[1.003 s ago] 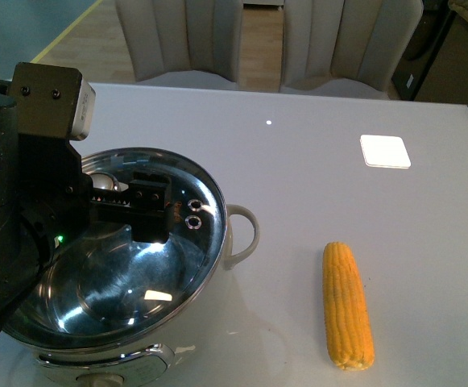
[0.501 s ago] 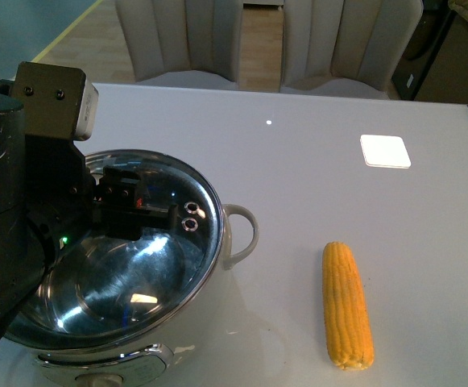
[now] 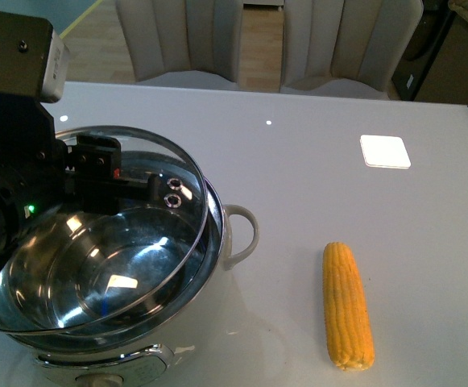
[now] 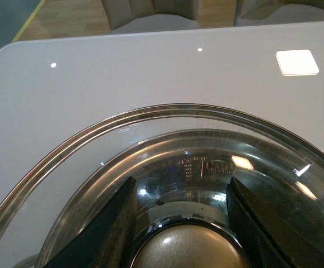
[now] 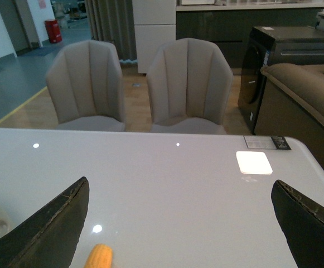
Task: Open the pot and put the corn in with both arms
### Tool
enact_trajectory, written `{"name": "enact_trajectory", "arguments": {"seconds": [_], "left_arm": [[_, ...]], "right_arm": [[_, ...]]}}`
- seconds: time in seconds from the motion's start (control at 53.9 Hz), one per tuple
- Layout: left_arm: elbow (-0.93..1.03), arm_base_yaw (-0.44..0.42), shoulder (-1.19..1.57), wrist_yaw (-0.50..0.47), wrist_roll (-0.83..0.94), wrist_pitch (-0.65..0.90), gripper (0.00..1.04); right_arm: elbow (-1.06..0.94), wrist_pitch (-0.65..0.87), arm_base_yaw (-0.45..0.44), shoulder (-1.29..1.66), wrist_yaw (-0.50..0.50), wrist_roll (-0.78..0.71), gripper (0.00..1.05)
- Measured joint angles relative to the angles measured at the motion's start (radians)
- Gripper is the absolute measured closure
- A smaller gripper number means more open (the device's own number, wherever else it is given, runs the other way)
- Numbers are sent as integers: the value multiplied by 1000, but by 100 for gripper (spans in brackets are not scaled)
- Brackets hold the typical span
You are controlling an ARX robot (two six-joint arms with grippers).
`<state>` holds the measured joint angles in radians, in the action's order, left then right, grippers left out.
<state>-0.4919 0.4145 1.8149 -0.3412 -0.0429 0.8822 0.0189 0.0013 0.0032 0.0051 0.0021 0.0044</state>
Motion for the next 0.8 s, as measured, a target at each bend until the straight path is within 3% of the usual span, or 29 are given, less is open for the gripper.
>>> {"name": "enact_trajectory", "arguments": {"seconds": [0.241, 0.446, 0.594, 0.799], "left_arm": [[-3, -31, -145, 16, 22, -77, 63], [-6, -127, -261, 74, 58, -125, 63], [-5, -255, -333, 142, 97, -139, 63], [19, -506, -377, 260, 142, -135, 63]], "right_arm": [[0, 0, 0, 0, 0, 0, 9], [0, 0, 0, 0, 0, 0, 9], [0, 0, 0, 0, 0, 0, 9], [0, 0, 0, 0, 0, 0, 9]]}}
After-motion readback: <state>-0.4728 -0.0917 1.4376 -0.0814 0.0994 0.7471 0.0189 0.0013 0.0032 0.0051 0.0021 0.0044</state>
